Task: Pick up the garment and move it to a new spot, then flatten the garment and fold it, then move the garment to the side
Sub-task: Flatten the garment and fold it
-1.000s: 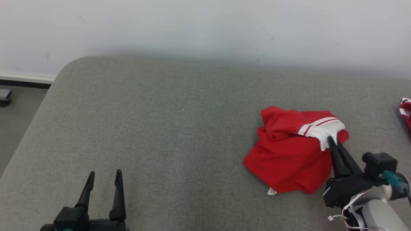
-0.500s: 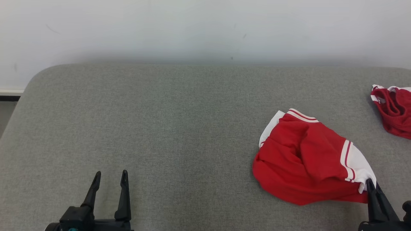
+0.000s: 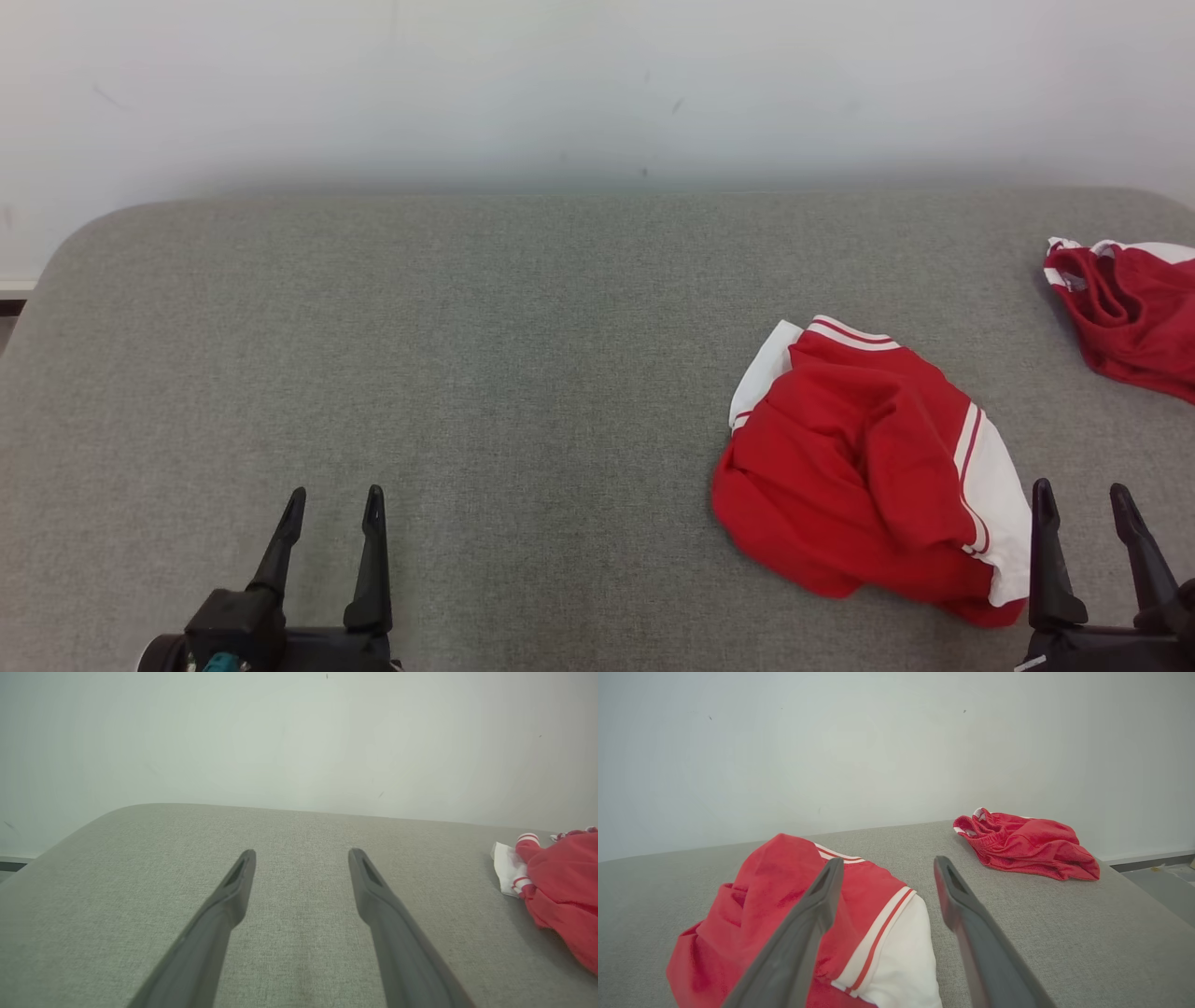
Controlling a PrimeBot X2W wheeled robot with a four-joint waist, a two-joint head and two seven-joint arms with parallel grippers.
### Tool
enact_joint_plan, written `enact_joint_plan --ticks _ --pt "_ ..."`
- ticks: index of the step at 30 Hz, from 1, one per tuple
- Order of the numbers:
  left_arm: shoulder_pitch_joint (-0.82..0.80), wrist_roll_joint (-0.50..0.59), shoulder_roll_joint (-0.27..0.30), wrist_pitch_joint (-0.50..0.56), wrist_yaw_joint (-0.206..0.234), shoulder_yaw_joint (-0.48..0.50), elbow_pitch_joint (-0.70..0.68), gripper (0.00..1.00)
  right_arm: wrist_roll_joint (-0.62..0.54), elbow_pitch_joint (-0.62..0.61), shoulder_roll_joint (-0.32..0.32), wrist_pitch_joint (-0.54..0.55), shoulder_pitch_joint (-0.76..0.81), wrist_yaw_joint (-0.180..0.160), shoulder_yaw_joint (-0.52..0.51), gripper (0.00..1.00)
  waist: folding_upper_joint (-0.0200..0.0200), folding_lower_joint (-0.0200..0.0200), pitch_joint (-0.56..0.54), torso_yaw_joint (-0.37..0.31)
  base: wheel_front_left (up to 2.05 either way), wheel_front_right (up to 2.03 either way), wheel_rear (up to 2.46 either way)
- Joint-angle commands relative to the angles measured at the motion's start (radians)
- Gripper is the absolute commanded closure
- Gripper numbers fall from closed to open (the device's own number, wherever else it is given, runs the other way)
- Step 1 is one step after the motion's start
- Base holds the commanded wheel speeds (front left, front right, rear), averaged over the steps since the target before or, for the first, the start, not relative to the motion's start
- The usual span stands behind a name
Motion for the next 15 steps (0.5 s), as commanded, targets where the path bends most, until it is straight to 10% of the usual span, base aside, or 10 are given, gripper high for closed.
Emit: enact_joint_plan --ticks 1,15 --pt "-0.016 0.003 -0.001 -0.003 0.001 -0.004 0.003 0.0 -0.006 -0.006 0.005 -0.004 0.0 -0.003 0.005 0.0 -0.0001 0.0 0.001 -0.005 0.0 0.0 0.0" --pt "-0.189 -0.021 0.0 -0.003 -0.01 -0.31 0.118 0.0 0.016 0.025 0.028 -0.022 -0.058 -0.003 0.053 0.0 -0.0001 0.0 0.057 -0.133 0.0 0.0 0.0"
